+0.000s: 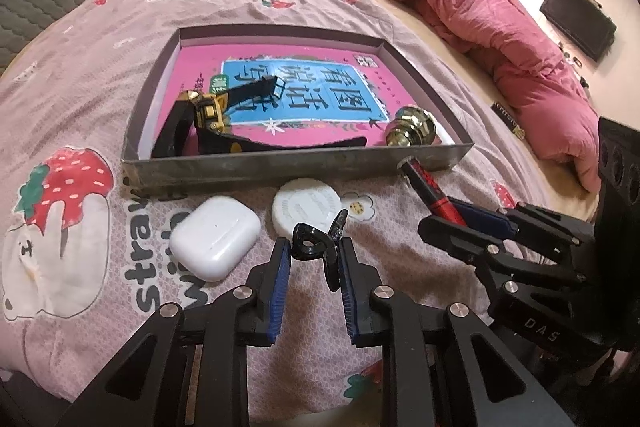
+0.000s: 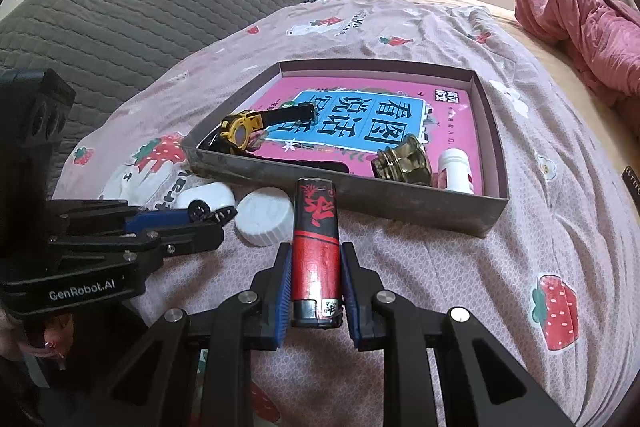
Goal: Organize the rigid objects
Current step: 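Lift the black clip with left tool while right lifts the red lighter, then carry the clip over the tray with left tool while right lowers the lighter inside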
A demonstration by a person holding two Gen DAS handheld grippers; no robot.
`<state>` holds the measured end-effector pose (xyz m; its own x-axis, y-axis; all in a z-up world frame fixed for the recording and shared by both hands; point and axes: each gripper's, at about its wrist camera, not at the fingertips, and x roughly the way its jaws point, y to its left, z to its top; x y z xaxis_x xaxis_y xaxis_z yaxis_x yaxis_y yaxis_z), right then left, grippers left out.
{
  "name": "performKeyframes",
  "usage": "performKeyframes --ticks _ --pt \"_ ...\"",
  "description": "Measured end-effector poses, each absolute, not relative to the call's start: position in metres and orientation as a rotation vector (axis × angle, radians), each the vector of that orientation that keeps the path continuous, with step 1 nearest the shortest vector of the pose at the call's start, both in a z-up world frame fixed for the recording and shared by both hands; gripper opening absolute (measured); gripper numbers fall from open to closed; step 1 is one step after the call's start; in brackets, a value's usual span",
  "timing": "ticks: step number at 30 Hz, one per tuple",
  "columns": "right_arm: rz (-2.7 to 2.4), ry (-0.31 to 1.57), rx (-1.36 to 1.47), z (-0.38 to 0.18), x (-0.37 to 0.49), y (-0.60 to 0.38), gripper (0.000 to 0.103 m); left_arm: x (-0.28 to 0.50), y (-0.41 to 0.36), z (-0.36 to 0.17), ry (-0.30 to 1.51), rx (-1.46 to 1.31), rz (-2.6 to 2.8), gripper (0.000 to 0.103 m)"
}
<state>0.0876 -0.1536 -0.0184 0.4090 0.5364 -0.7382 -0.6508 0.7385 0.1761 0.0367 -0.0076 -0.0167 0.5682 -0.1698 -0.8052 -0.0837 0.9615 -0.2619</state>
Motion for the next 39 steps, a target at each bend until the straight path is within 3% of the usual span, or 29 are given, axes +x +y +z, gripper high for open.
performKeyframes --ticks 39 --pt "0.527 0.657 -0.15 0.019 0.107 -0.176 0.023 0.065 0.014 0.015 0.845 -0.349 0.02 0.024"
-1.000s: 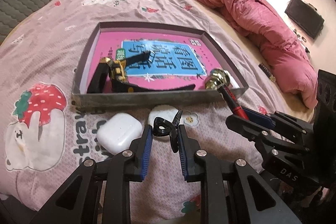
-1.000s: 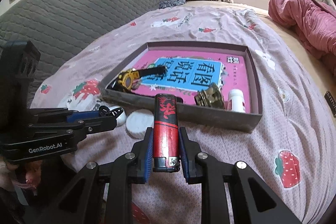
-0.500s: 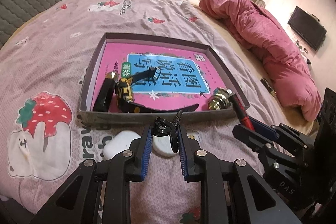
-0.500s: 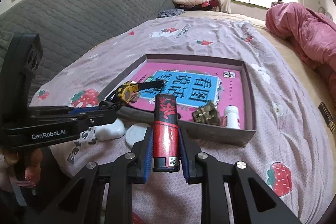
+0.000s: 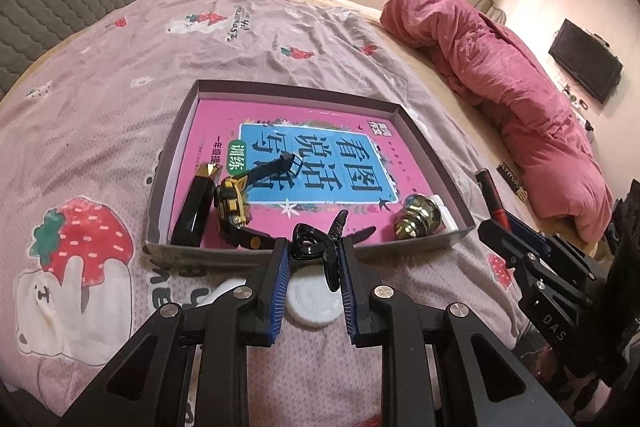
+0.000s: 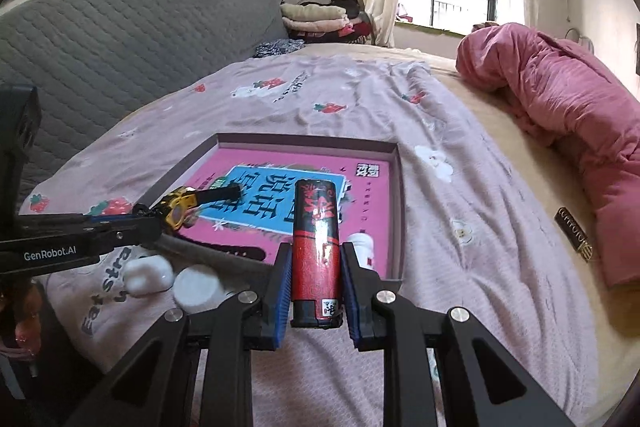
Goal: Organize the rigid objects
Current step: 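Carry the clip over the tray with left tool while right lowers the lighter inside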
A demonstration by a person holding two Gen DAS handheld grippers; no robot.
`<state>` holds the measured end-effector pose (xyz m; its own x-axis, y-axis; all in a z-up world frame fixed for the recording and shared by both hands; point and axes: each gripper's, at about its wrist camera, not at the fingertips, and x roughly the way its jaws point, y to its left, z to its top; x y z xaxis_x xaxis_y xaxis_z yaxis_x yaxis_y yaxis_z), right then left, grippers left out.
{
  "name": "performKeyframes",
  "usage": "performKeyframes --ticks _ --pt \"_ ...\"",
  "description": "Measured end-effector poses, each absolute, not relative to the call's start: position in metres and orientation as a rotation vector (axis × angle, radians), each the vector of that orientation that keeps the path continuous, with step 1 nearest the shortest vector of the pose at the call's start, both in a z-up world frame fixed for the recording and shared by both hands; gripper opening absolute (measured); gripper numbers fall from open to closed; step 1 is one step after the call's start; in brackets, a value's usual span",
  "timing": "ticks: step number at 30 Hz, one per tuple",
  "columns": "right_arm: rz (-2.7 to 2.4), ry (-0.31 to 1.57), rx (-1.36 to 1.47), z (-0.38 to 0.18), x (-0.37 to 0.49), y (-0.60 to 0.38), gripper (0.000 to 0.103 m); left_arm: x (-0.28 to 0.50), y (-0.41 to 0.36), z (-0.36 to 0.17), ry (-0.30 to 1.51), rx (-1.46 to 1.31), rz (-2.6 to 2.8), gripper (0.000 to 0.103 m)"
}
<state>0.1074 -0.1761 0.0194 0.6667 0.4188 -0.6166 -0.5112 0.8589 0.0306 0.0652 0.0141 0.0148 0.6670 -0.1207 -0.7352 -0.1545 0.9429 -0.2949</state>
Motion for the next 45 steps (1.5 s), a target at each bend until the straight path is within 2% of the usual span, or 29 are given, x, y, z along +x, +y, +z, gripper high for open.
performKeyframes --ticks 17,45 --pt "0.45 0.678 -0.109 0.009 0.139 -0.189 0.023 0.1 0.015 0.01 0.85 -0.352 0.046 0.024" --pt "0.428 0.727 -0.13 -0.005 0.16 -0.181 0.023 0.139 0.008 -0.033 0.946 -0.331 0.071 0.024"
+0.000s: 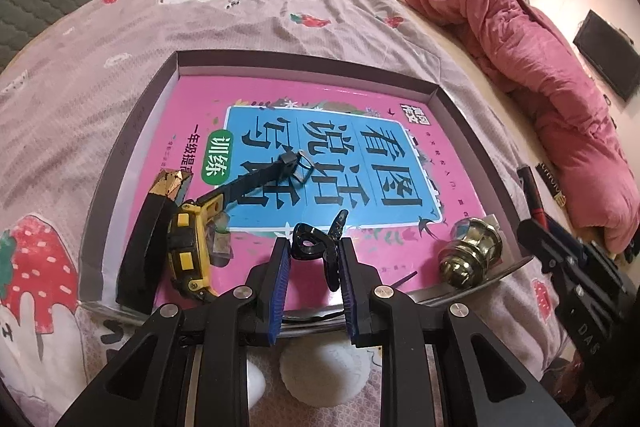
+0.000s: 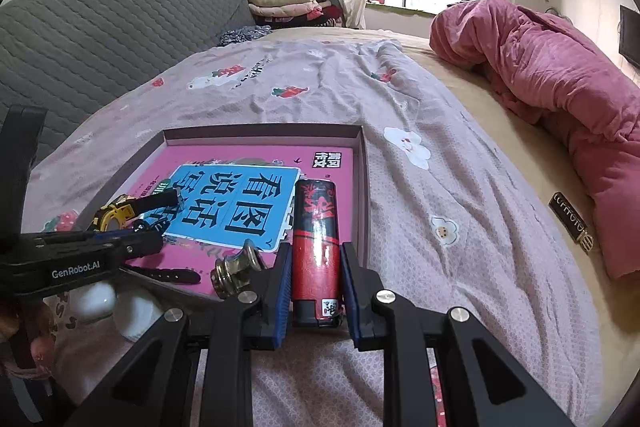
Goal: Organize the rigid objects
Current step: 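Carry the clip over the tray with left tool while right lowers the lighter inside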
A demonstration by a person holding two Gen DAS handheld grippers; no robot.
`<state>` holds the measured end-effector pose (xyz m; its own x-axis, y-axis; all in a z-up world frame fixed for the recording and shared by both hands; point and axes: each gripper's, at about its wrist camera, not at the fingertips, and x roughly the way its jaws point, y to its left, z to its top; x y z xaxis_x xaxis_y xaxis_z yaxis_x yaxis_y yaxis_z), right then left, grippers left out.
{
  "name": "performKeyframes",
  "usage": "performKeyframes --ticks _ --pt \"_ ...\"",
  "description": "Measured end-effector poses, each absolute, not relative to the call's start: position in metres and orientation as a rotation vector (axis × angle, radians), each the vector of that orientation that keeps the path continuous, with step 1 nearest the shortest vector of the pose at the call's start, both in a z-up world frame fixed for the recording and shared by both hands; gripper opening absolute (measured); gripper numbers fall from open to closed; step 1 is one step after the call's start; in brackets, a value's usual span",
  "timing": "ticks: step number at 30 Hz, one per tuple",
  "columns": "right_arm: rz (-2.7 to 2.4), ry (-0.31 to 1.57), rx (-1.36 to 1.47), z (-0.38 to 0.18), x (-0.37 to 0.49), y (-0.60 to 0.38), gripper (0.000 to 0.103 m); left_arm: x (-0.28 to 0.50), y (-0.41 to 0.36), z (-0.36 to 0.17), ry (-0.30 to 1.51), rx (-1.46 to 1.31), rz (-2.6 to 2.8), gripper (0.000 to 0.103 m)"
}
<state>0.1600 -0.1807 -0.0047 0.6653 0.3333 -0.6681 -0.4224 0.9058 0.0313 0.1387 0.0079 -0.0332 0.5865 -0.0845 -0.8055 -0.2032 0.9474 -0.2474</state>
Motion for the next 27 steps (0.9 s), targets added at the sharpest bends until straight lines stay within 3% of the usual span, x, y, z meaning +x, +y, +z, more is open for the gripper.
performKeyframes --ticks 27 --pt "0.392 0.794 -0.119 -0.017 0.175 -0.178 0.023 0.131 0.01 -0.031 0.924 -0.337 0.06 0.024"
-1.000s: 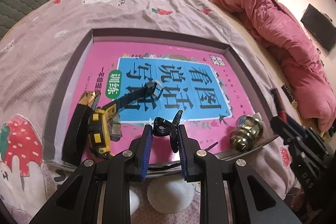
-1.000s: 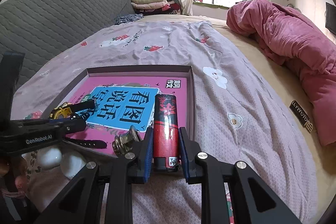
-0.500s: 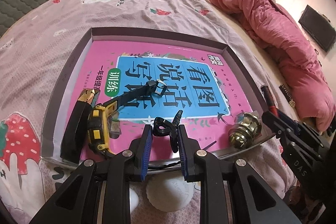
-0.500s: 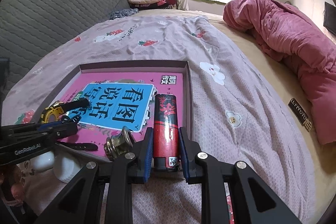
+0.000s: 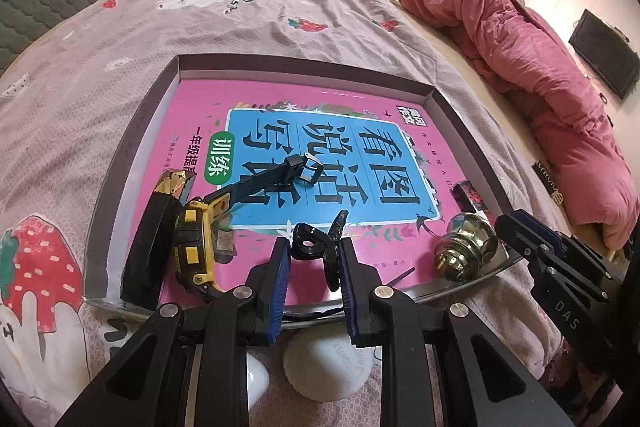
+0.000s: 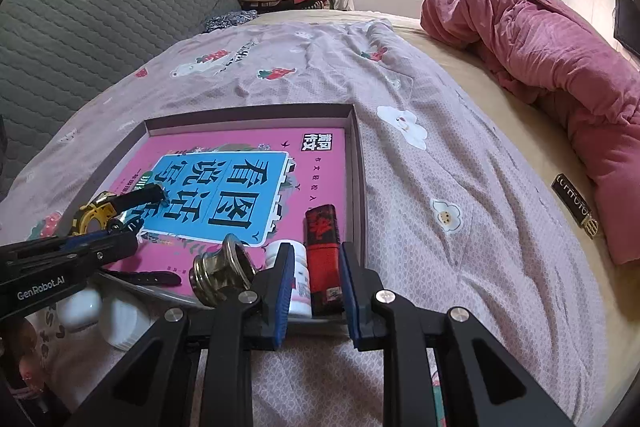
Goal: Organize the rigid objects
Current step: 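Carry the clip over the tray with left tool while right lowers the lighter inside, then open right tool to release the lighter while left opens to release the clip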
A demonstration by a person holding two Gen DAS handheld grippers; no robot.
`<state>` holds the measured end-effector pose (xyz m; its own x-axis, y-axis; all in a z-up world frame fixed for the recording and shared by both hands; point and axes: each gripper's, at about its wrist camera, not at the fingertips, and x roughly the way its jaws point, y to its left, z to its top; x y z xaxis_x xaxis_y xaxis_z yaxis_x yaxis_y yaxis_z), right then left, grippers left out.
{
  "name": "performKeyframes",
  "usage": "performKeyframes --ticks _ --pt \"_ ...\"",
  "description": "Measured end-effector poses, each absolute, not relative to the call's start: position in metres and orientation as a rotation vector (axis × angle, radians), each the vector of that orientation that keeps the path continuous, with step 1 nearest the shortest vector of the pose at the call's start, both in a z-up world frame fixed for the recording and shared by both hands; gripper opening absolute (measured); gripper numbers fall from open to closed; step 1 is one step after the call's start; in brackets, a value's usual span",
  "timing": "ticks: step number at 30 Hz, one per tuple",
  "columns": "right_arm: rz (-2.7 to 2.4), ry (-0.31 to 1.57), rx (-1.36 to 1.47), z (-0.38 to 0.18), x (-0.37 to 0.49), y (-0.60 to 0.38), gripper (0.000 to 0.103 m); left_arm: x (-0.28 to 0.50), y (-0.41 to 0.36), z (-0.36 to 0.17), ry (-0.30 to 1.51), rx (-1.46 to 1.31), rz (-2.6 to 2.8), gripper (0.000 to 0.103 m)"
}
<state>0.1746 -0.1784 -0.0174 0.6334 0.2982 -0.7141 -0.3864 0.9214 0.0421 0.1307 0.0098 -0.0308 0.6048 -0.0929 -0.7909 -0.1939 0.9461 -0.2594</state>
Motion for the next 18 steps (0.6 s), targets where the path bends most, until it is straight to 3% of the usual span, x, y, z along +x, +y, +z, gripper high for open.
performKeyframes --ticks 18 --pt "0.392 0.794 -0.093 -0.0141 0.1685 -0.1821 0.023 0.1336 0.0107 -0.0329 0.932 -0.317 0.086 0.025"
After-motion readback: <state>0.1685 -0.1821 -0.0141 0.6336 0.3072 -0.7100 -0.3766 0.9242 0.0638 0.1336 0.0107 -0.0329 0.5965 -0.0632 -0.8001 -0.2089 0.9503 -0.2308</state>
